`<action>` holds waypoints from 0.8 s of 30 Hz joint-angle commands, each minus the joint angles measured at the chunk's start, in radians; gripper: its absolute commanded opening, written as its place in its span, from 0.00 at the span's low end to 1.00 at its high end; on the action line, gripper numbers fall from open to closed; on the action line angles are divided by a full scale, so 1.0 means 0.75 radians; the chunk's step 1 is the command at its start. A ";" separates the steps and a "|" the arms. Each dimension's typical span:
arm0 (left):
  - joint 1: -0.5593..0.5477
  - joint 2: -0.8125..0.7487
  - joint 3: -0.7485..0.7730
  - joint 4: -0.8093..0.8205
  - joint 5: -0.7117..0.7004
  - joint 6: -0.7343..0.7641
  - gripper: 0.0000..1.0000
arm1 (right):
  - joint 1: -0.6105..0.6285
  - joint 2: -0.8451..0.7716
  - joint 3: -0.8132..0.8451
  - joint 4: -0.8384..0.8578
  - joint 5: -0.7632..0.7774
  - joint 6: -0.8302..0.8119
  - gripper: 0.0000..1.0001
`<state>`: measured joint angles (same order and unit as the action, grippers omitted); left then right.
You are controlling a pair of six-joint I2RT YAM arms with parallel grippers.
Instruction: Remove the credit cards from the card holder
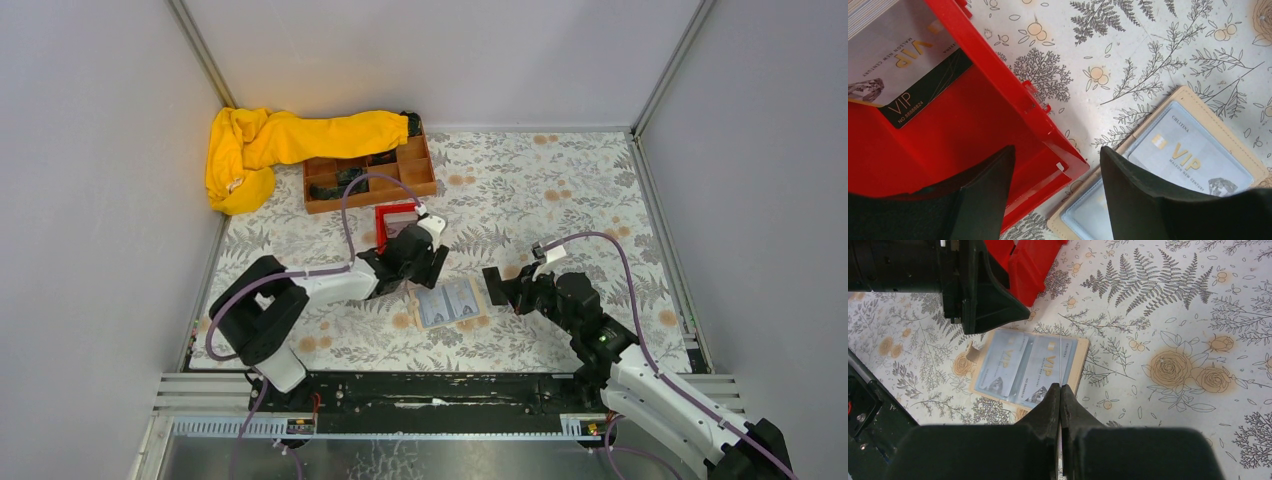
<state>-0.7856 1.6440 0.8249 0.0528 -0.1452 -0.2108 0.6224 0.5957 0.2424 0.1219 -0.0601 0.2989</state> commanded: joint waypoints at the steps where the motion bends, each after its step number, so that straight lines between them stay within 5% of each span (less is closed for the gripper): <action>1: -0.015 -0.065 -0.042 0.030 0.012 -0.031 0.70 | -0.001 0.000 0.031 0.056 0.028 -0.018 0.00; 14: -0.107 -0.404 -0.130 0.188 -0.095 -0.042 0.74 | -0.001 0.274 0.347 -0.042 -0.364 -0.208 0.00; 24: -0.106 -0.996 -0.454 0.176 -0.511 -0.227 0.73 | -0.001 0.786 0.998 -0.316 -0.429 -0.541 0.00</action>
<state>-0.8650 1.0142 0.5678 0.1596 -0.3424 -0.3012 0.6224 1.0805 0.8021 -0.0368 -0.3511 0.0402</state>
